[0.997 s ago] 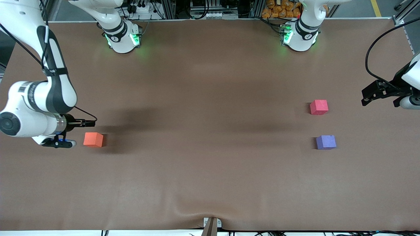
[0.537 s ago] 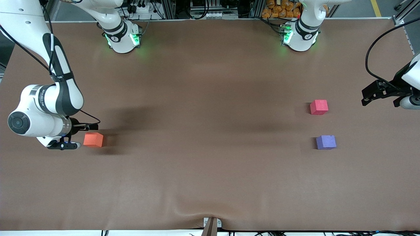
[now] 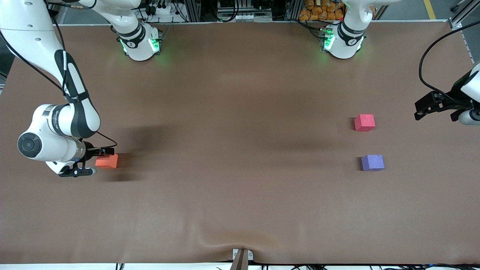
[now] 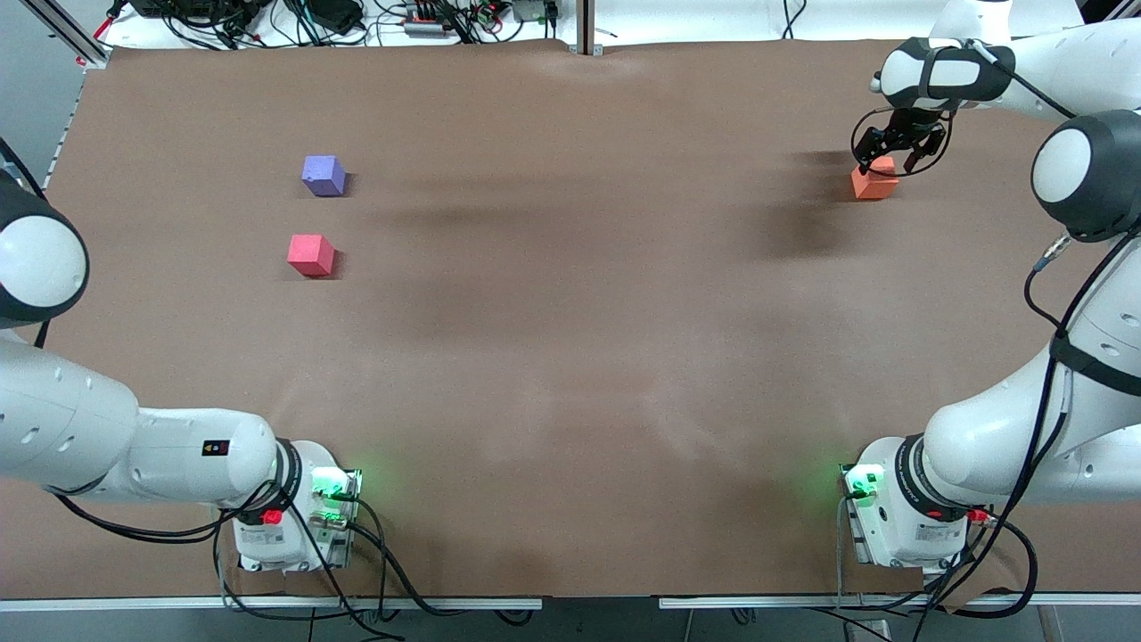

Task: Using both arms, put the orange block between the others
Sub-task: 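Lower the right gripper over the orange cube and close on it, then lift the orange cube and carry it toward the table middle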

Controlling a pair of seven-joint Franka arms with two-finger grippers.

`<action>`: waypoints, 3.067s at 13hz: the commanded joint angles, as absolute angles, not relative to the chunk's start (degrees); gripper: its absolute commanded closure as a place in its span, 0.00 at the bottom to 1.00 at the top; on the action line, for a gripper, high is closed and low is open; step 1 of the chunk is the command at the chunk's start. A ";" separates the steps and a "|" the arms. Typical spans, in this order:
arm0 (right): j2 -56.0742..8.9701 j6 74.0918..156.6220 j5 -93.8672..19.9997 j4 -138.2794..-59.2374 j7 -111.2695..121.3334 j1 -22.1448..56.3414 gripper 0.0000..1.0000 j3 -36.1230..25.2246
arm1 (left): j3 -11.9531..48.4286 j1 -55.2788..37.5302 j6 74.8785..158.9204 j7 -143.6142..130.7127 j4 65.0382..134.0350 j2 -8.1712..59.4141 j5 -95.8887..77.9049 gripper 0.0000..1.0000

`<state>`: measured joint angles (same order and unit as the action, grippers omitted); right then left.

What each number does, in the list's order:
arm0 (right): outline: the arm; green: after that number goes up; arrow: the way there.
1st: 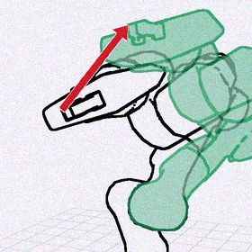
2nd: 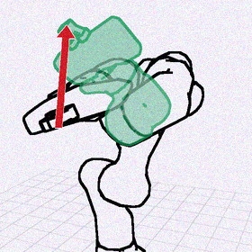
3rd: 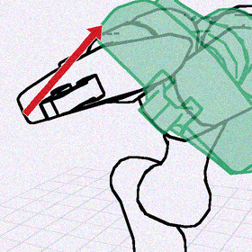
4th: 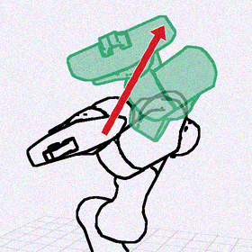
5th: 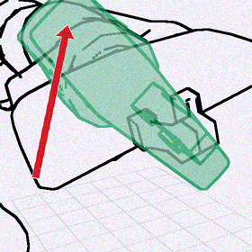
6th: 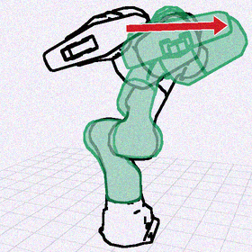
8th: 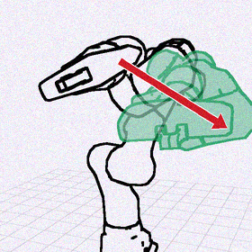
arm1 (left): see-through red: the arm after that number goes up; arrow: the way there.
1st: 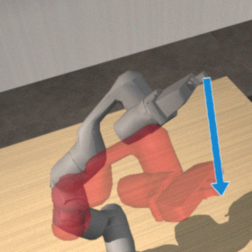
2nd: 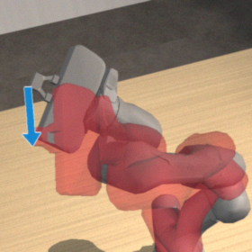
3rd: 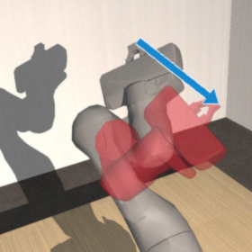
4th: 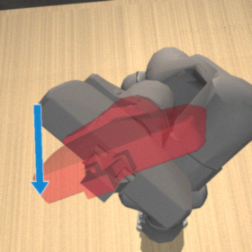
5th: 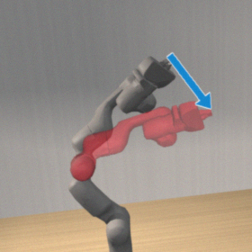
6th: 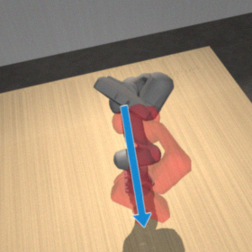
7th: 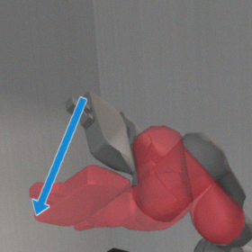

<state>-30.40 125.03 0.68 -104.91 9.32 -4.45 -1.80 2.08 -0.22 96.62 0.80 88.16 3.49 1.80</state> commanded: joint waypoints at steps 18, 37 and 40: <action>-35.77 129.73 0.70 -102.30 11.60 -5.63 1.00 -1.14 | 2.11 0.09 95.54 0.70 87.54 3.87 -0.97 0.00; -33.31 112.60 -6.24 -88.26 4.85 12.20 1.00 -0.01 | 2.02 0.62 94.75 0.44 87.80 4.75 -1.14 0.00; -33.31 111.88 -7.03 -85.79 -2.00 17.21 1.00 0.96 | 2.02 0.61 94.66 0.35 87.63 5.01 -2.02 0.00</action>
